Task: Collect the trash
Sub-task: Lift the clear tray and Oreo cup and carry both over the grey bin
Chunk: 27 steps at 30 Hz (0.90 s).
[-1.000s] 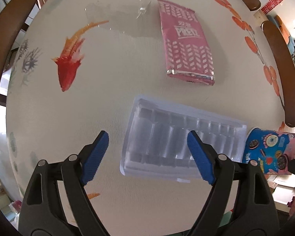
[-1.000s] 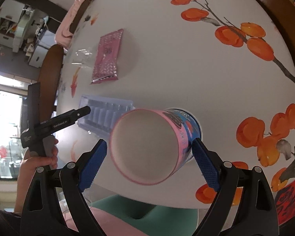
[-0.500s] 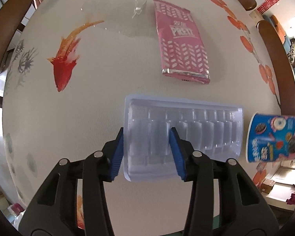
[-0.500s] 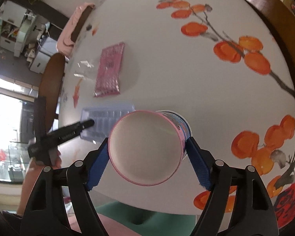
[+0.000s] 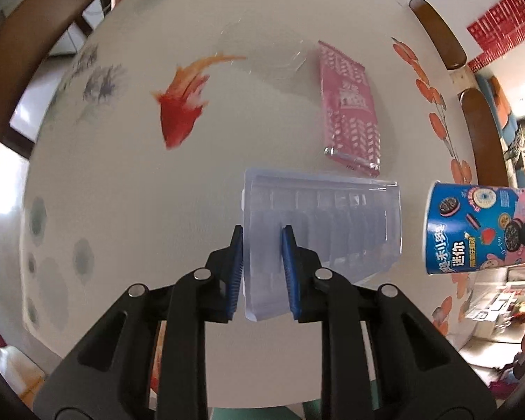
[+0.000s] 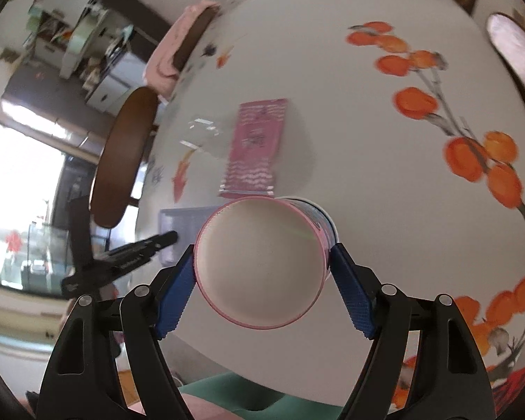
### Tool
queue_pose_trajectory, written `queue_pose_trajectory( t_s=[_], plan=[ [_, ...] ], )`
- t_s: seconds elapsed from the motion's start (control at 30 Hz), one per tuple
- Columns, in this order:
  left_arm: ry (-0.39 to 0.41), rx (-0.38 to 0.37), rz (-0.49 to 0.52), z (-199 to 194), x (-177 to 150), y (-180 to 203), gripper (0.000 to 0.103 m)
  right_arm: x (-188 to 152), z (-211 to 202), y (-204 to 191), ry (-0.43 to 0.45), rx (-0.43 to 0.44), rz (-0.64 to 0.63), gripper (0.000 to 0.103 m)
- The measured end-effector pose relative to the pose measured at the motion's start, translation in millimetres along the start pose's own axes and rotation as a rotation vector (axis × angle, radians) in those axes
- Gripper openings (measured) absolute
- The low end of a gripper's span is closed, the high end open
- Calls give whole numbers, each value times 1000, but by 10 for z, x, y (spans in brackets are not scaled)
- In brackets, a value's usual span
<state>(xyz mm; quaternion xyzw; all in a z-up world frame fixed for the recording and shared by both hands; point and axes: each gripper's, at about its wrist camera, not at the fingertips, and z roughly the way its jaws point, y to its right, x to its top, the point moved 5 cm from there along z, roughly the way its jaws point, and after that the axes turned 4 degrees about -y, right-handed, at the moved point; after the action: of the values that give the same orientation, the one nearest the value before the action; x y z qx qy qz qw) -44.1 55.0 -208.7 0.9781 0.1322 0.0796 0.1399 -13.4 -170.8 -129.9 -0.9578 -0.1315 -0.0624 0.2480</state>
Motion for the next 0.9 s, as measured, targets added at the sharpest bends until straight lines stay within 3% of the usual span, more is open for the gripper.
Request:
queue_pose_trajectory(
  t_s=[0.2,0.3,0.53,0.73,0.9],
  plan=[
    [102,-26,-83,-388,-99,-185,19,117,55,-341,-13,42,-84,75],
    [164,-30,-138,-675,-133,-362,9,193,129,-534,-27,68,-121,75],
    [258,10,-281,-1144,-463,-945,9,293,432,-1314,-94,139,-289,75],
    [239,-5,-372,-992,-751,-1211,10,268,630,-1760,-138,165,-388,75],
    [189,-36,-362,-674,-705,-1028,10,266,638,-1645,-146,154,-371,75]
  ],
)
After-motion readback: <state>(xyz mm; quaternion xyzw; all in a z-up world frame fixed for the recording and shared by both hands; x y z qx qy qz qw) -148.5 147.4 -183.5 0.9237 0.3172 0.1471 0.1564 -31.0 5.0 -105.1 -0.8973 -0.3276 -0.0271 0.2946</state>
